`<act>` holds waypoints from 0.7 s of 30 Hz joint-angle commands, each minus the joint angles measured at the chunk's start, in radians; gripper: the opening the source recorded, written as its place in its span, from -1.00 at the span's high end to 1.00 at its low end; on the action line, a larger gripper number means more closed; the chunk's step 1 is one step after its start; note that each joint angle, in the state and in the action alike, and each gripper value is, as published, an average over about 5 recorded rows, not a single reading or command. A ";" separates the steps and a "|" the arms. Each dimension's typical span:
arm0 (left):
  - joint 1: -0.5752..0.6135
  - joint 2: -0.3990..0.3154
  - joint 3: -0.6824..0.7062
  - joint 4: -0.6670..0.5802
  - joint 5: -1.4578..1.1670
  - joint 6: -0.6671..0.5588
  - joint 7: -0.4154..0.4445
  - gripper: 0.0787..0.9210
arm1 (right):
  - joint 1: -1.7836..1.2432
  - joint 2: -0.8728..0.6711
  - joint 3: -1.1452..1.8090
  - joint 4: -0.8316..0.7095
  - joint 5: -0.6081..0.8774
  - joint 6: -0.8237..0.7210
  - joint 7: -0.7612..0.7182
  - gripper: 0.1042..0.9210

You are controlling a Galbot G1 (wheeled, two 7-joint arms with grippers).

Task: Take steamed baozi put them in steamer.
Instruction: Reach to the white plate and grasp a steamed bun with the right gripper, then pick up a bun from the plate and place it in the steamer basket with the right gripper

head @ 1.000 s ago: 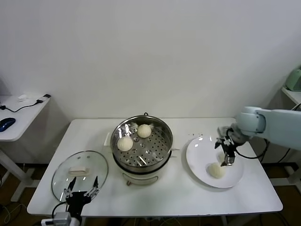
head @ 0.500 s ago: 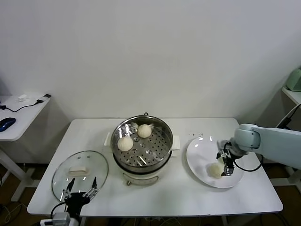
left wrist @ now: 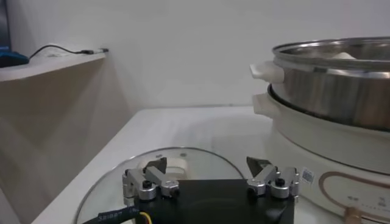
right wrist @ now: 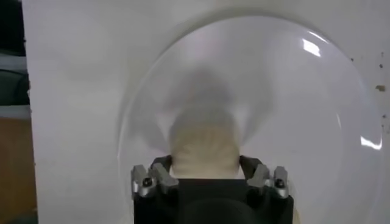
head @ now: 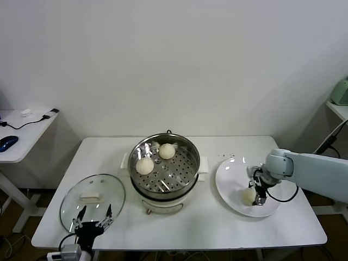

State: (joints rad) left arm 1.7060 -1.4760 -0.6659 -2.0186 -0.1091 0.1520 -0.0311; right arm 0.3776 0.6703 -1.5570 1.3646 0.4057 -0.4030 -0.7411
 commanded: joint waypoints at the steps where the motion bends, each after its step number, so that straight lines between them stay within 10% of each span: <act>1: 0.002 0.001 0.001 -0.001 0.002 0.001 -0.001 -0.77 | 0.030 0.004 0.014 0.001 0.003 0.008 -0.019 -0.29; 21: 0.011 0.008 0.015 -0.019 0.016 0.000 0.001 -0.77 | 0.756 0.414 -0.069 0.157 0.143 0.477 -0.265 -0.14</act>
State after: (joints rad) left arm 1.7165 -1.4697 -0.6513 -2.0359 -0.0948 0.1521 -0.0310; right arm 0.8874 0.8742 -1.6791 1.4126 0.5076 -0.1629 -0.9239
